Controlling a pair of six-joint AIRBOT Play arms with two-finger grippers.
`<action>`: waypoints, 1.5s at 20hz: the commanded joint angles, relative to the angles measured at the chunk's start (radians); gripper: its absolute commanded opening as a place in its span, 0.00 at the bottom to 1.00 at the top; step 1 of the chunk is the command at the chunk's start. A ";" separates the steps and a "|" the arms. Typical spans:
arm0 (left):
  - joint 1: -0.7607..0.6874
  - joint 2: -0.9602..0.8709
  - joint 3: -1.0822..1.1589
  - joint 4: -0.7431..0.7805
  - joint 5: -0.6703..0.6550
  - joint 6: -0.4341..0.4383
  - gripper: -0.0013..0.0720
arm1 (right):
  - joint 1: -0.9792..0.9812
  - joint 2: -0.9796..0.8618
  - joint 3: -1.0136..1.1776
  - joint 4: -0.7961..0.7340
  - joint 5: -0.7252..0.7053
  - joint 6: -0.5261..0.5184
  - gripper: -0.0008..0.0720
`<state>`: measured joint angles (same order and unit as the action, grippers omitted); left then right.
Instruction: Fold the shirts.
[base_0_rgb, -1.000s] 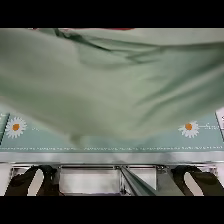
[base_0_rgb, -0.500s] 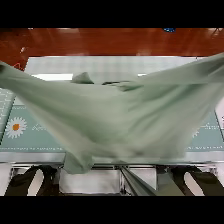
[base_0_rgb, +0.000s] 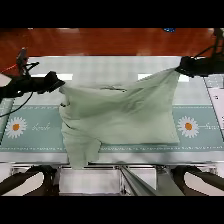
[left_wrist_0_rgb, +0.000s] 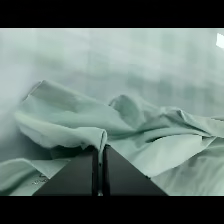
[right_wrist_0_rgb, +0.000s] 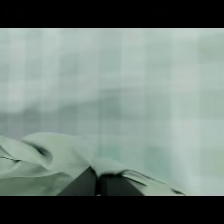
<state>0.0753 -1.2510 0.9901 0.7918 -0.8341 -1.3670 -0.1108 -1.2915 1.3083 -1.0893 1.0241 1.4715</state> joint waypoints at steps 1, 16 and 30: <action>-0.030 -0.246 0.169 -0.019 0.030 0.012 0.04 | 0.000 -0.203 0.078 0.102 -0.085 0.016 0.07; 0.441 0.039 -0.316 0.172 -0.436 0.069 0.71 | -0.480 0.210 -0.491 0.068 0.114 -0.116 0.57; 0.226 0.042 -0.510 0.068 -0.346 0.073 0.71 | -0.517 0.285 -0.639 0.225 0.127 -0.219 0.57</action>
<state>0.3820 -1.2079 0.4881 0.8551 -1.2133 -1.2953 -0.6250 -1.0084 0.6735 -0.8768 1.1534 1.2572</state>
